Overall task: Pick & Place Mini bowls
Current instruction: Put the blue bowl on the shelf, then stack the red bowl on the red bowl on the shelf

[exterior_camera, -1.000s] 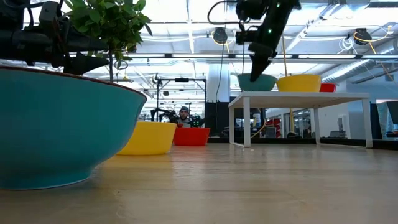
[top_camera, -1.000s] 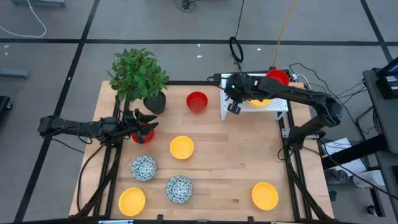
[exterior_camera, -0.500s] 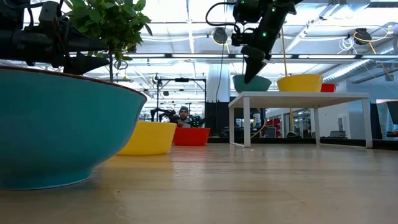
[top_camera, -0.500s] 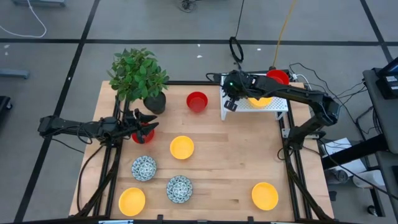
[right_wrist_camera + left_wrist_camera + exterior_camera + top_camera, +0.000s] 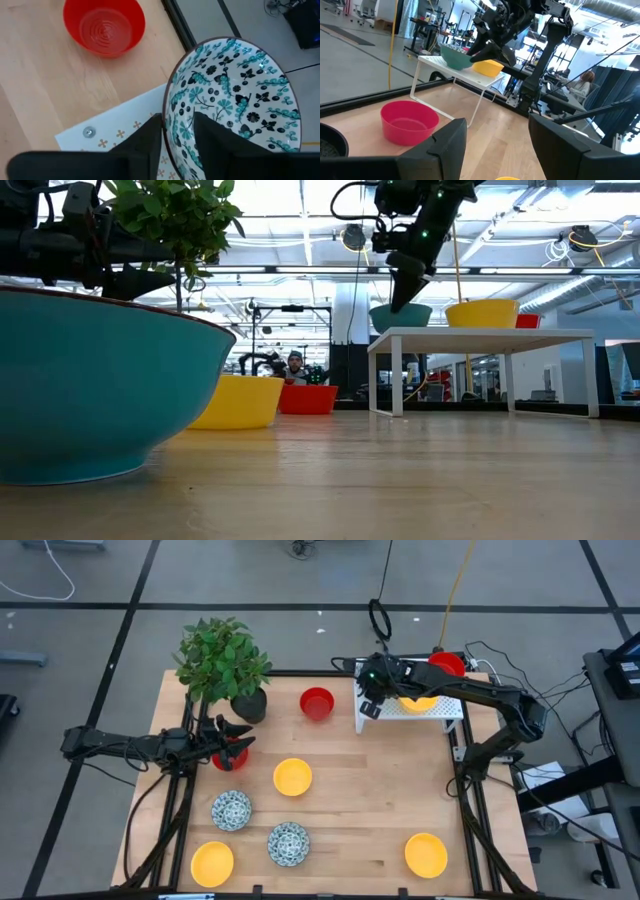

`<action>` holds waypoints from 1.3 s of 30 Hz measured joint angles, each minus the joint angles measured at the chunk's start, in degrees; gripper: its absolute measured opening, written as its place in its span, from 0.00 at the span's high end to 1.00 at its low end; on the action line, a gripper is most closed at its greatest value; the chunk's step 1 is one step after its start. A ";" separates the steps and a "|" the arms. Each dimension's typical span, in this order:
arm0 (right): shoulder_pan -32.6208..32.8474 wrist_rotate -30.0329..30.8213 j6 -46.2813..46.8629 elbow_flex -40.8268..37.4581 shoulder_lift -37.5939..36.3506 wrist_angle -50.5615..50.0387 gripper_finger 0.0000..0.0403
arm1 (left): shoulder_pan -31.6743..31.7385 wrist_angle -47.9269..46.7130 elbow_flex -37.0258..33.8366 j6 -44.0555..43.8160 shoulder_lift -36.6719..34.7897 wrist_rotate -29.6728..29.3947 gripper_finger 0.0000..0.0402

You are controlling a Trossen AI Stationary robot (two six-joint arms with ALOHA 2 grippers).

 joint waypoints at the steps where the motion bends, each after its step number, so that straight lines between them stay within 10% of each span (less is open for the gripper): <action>1: 0.12 -0.04 0.62 0.00 -0.10 0.00 0.71 | 0.01 0.00 0.00 0.00 0.01 0.00 0.46; 16: 3.12 -0.13 2.47 -0.02 -10.26 2.10 0.52 | -0.01 -0.01 0.00 0.01 0.01 0.04 0.46; 39: 19.80 -0.28 11.01 -0.07 -21.93 22.83 0.55 | -0.01 0.84 -0.02 -2.00 0.01 0.04 0.46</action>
